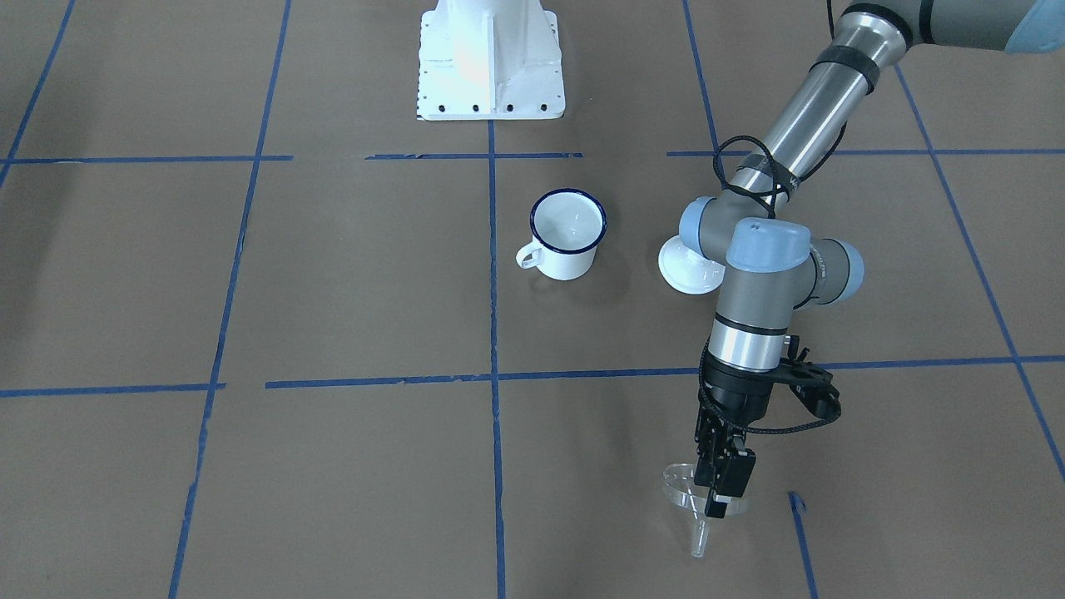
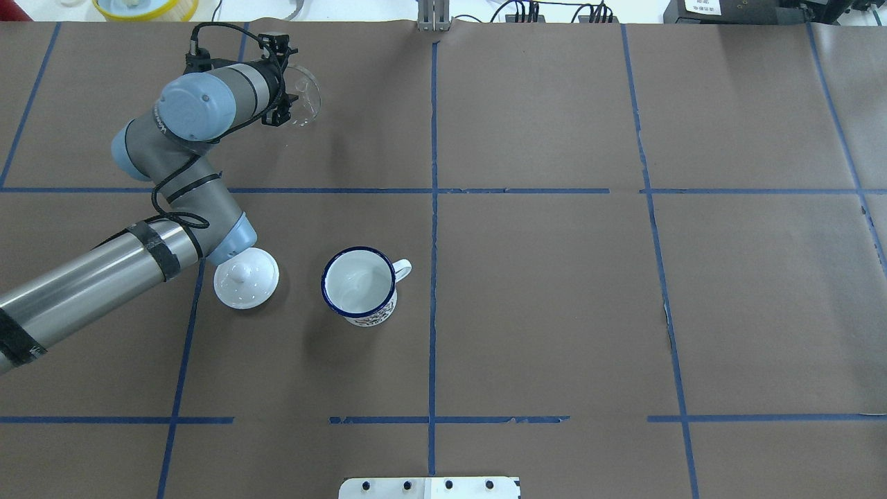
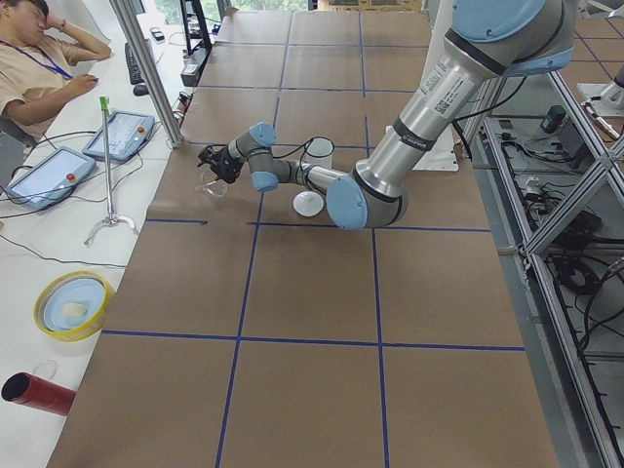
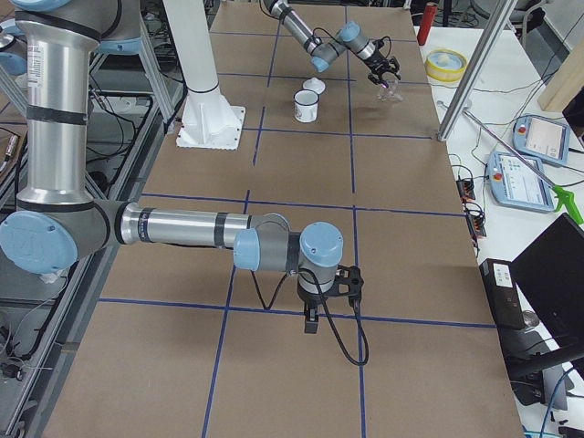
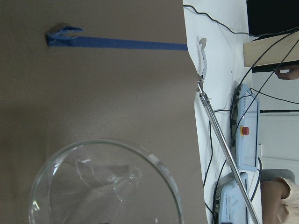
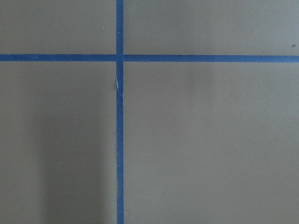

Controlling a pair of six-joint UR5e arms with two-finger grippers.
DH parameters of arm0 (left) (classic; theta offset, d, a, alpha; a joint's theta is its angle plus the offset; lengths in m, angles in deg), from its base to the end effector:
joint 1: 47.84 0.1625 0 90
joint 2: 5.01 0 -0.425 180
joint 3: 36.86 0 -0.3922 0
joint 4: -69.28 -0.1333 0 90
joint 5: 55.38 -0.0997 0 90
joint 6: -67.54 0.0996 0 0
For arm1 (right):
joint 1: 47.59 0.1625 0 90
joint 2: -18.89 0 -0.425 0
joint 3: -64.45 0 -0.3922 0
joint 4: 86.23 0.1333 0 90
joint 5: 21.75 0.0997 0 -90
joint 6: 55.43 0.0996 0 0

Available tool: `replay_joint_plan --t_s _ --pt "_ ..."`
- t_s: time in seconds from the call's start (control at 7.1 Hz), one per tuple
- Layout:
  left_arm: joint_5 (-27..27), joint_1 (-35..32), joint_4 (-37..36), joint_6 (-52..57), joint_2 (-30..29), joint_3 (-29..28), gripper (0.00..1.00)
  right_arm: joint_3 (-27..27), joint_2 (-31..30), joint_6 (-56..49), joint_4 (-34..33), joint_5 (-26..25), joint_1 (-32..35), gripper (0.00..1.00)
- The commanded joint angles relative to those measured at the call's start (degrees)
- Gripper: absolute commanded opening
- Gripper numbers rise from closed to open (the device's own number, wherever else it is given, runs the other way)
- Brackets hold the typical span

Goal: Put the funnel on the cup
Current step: 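Move the left gripper to the clear glass funnel farther away, then grasp the glass funnel with the left gripper and lift it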

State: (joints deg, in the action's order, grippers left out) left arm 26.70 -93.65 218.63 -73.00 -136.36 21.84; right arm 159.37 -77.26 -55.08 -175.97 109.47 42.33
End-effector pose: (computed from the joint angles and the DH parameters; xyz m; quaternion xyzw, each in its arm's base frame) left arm 0.4483 -0.6721 0.3545 0.0333 0.5698 -0.6374 0.5176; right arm 0.0670 -0.4451 0.6701 -0.0092 -0.3520 0.0052 0.9360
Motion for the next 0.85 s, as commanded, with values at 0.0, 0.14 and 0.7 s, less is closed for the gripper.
replay_joint_plan --t_s 0.0,0.14,0.7 --pt "-0.08 -0.6 0.69 0.0 -0.05 -0.42 0.29 0.0 0.0 0.0 0.0 0.0 0.0 1.0" --pt "-0.16 -0.6 0.77 0.0 -0.13 -0.77 0.29 0.0 0.0 0.0 0.0 0.0 0.0 1.0" --pt "-0.78 -0.69 0.77 0.09 -0.05 -1.04 0.1 0.0 0.0 0.0 0.0 0.0 0.0 1.0"
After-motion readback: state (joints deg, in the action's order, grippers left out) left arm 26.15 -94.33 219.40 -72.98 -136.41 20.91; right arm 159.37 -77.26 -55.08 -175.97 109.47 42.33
